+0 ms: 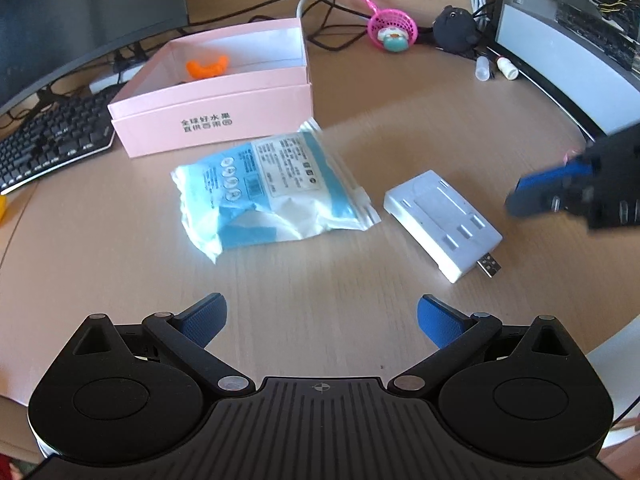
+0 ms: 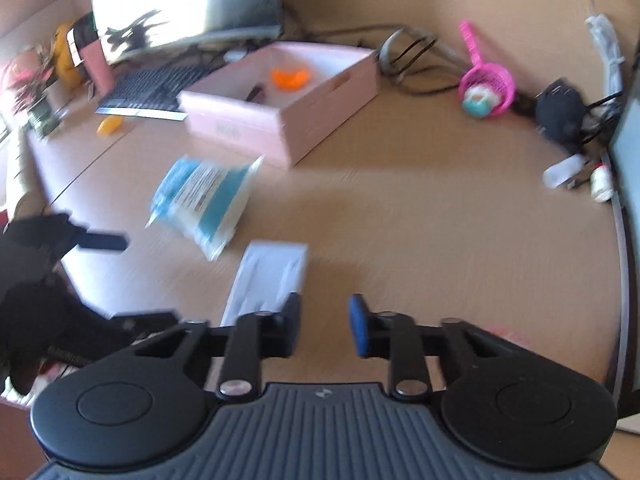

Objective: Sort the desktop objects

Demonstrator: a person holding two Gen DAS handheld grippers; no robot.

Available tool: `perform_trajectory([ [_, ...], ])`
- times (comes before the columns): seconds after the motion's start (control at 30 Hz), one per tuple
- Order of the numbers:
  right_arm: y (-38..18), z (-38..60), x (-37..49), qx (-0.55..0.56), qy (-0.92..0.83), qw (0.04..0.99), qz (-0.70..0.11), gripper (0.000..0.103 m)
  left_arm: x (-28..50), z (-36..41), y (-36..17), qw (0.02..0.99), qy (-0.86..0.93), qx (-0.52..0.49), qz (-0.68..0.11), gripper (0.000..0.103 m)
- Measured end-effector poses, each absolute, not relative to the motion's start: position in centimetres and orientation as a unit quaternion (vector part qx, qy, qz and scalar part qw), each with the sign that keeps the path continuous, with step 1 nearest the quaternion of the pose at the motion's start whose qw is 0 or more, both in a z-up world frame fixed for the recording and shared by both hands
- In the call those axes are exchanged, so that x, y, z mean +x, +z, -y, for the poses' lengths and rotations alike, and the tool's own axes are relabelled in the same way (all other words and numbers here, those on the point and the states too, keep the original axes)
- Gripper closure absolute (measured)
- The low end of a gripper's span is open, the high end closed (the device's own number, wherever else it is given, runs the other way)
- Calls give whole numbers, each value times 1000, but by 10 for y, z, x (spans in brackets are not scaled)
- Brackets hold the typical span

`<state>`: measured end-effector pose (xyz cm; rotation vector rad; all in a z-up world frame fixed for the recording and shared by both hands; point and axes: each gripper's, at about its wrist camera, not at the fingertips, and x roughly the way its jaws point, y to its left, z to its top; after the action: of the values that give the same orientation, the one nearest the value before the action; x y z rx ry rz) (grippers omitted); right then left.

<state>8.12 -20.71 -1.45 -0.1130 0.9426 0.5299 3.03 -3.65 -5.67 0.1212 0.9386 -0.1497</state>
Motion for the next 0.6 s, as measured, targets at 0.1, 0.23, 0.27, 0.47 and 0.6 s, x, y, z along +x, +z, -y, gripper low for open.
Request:
perform_trajectory([
  [0.1,-22,199,74,-63,280,850,-442,85,31,36,-55,888,-64,48,-452,0],
  [0.23,-29,195,78,-43,278,855,-436,85,34,32,-52,890,-48,23,-452,0],
  [0.27,-30,194,81,-35,275,857,-435,85,35,31,-52,891,-46,18,-452,0],
  [0.47,-38,196,91,-4,265,863,-431,85,33,35,-53,889,-43,17,-456,0],
  [0.6,-41,195,94,16,270,860,-433,85,31,36,-54,887,-44,19,-459,0],
])
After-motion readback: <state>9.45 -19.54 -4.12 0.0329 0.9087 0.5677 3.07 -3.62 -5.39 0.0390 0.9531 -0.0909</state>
